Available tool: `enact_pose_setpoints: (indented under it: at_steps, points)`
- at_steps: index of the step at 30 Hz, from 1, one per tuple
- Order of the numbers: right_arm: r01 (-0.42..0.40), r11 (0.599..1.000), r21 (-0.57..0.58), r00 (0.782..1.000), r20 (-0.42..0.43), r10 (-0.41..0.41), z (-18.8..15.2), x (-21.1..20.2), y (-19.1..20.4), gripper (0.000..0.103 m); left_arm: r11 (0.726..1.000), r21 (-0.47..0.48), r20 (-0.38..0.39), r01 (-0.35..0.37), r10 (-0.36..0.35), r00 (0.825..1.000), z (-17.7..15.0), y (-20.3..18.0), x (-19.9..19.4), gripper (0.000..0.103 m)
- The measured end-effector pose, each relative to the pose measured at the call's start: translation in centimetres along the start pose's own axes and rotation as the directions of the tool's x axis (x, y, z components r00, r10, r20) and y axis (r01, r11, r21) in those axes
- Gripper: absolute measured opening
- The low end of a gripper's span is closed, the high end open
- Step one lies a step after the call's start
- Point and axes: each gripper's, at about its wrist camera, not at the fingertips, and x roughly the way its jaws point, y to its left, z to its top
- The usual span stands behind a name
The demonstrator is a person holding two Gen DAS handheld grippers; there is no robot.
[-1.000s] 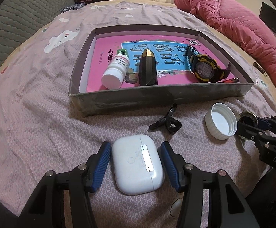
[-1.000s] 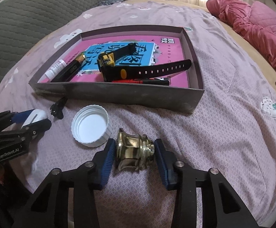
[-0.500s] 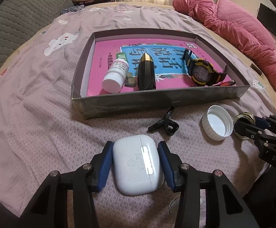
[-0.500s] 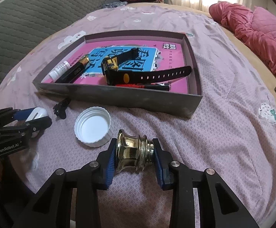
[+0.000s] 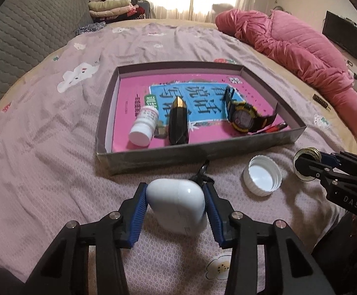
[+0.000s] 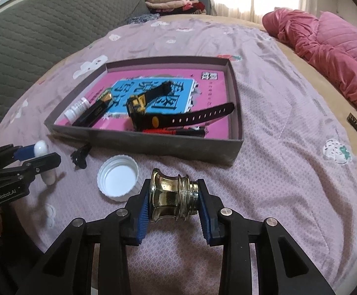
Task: Organize rigid objects
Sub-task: 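Close the left tool on the earbuds case while the right tool grips the gold cylinder, then lift the earbuds case with the left tool while the right tool carries the gold cylinder over the box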
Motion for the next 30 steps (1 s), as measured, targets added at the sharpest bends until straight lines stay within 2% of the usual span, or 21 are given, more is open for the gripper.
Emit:
enact_pose_setpoints:
  at_steps: [3, 17, 30]
  points:
    - [0.0, 1.0, 0.003, 1.0, 0.022, 0.0, 0.3, -0.5, 0.0, 0.035, 1.0, -0.007, 0.009, 0.005, -0.005, 1.0, 0.1, 0.2, -0.2, 0.041]
    - [-0.006, 1.0, 0.008, 0.999, 0.04, 0.006, 0.7, -0.9, 0.1, 0.035, 0.998, -0.043, 0.021, 0.038, -0.037, 0.999, 0.4, 0.8, -0.4, 0.04]
    - [-0.015, 1.0, 0.017, 0.997, 0.079, 0.014, 1.2, -1.5, 0.0, 0.034, 0.996, -0.059, 0.1, 0.07, -0.063, 0.993, 1.3, 1.3, -1.8, 0.04]
